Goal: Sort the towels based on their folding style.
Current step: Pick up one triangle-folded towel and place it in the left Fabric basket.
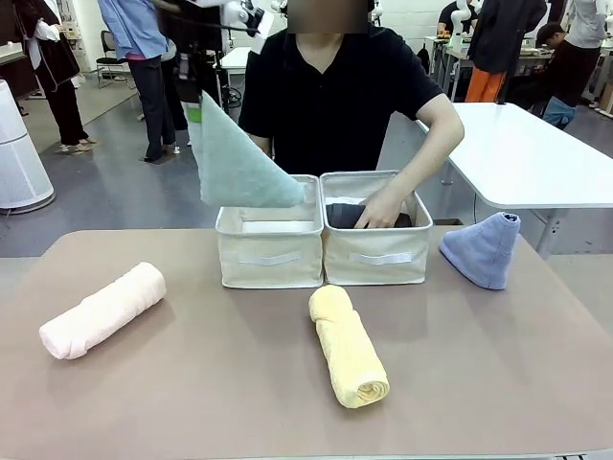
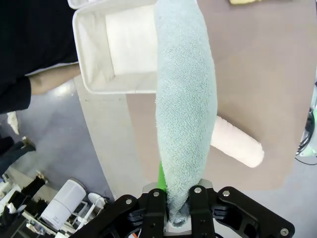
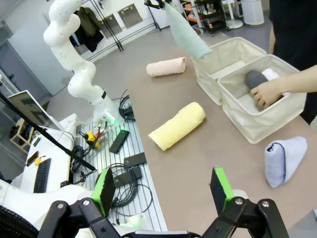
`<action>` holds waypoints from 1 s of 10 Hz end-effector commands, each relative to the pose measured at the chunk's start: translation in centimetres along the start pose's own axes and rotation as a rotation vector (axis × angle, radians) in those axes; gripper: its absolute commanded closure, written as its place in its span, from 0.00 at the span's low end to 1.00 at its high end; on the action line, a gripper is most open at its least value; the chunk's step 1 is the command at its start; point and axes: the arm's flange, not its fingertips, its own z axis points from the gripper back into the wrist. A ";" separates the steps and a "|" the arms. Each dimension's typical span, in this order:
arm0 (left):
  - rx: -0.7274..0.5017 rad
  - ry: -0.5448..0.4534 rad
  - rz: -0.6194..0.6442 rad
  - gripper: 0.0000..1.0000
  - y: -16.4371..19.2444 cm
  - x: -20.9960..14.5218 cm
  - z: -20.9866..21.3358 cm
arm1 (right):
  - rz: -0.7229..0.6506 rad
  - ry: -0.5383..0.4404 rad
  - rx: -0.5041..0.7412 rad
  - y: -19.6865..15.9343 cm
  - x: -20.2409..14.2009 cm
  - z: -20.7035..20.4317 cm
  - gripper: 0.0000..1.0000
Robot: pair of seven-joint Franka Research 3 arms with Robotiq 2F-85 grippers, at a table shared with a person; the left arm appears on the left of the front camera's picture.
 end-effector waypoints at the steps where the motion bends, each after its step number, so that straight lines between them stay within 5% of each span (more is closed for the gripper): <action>1: 0.011 0.001 -0.034 0.85 1.7 0.8 -0.5 | 0.004 -0.013 0.009 0.0 0.0 0.0 0.00; 7: -0.064 -0.022 -0.059 0.85 4.7 2.4 -7.0 | 0.004 -0.013 0.009 0.0 0.0 0.0 0.00; 9: -0.105 -0.093 0.094 0.85 4.6 2.2 -5.3 | 0.004 -0.013 0.009 0.0 0.0 0.0 0.00; 10: -0.072 -0.001 -0.030 0.85 3.7 2.4 -8.4 | 0.004 -0.013 0.009 0.0 0.0 0.0 0.00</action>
